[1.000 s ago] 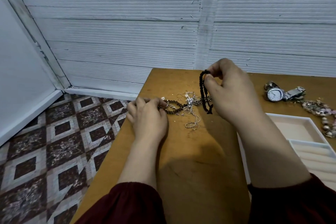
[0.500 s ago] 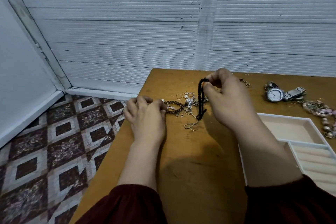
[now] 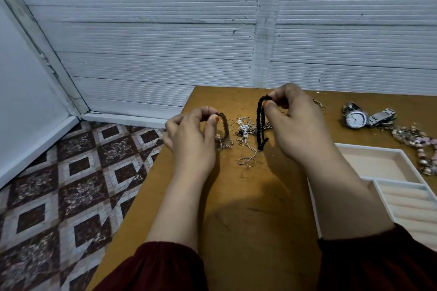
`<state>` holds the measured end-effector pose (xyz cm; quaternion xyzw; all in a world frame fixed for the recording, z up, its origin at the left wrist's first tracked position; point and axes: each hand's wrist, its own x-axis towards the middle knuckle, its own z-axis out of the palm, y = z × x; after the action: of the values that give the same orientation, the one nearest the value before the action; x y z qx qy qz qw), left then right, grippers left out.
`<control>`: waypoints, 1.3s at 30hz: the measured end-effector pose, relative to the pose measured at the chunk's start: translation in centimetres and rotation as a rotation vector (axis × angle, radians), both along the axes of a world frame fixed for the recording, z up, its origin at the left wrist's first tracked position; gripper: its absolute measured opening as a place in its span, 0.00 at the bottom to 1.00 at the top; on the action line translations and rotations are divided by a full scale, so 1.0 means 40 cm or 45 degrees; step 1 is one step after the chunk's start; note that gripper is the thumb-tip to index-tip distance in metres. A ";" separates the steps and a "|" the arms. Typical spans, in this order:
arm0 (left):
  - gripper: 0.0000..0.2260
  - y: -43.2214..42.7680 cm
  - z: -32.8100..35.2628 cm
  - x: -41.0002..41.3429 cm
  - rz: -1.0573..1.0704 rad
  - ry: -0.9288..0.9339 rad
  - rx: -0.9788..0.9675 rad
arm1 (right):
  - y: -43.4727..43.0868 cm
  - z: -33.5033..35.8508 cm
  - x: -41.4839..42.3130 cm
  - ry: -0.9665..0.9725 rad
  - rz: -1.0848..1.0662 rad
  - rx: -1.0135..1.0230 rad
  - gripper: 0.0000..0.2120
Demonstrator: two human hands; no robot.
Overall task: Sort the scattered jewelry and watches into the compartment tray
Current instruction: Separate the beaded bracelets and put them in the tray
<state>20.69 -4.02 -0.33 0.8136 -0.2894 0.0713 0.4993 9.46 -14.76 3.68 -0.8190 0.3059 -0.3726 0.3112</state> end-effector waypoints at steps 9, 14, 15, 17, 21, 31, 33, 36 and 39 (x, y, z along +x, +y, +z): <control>0.04 -0.006 0.004 0.010 -0.286 0.137 -0.401 | 0.005 0.005 0.000 -0.005 -0.012 0.001 0.03; 0.06 -0.007 0.021 -0.004 -0.399 0.250 -0.545 | 0.007 0.006 0.001 -0.002 -0.030 -0.015 0.04; 0.05 -0.007 0.022 -0.005 -0.412 0.274 -0.572 | 0.007 0.007 0.001 -0.004 -0.035 -0.018 0.04; 0.04 -0.008 0.025 -0.009 -0.434 0.311 -0.614 | 0.007 0.009 0.001 0.004 -0.041 -0.015 0.04; 0.04 -0.006 0.034 -0.021 -0.475 0.365 -0.667 | 0.004 0.009 -0.002 0.099 -0.068 -0.063 0.05; 0.06 -0.011 0.042 -0.029 -0.508 0.359 -0.711 | -0.018 -0.003 -0.028 0.762 -0.197 -0.157 0.06; 0.06 -0.014 0.041 -0.029 -0.505 0.366 -0.713 | -0.006 -0.001 -0.019 0.802 -0.116 -0.148 0.09; 0.05 -0.016 0.039 -0.030 -0.507 0.381 -0.722 | 0.023 0.002 -0.001 0.830 0.037 -0.156 0.11; 0.05 -0.017 0.038 -0.029 -0.508 0.394 -0.735 | 0.049 -0.004 0.013 0.874 0.094 -0.243 0.15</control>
<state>19.52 -4.71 1.19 0.5684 -0.3311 -0.0724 0.7497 9.99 -12.79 3.50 -0.9323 0.3267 -0.0911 0.1257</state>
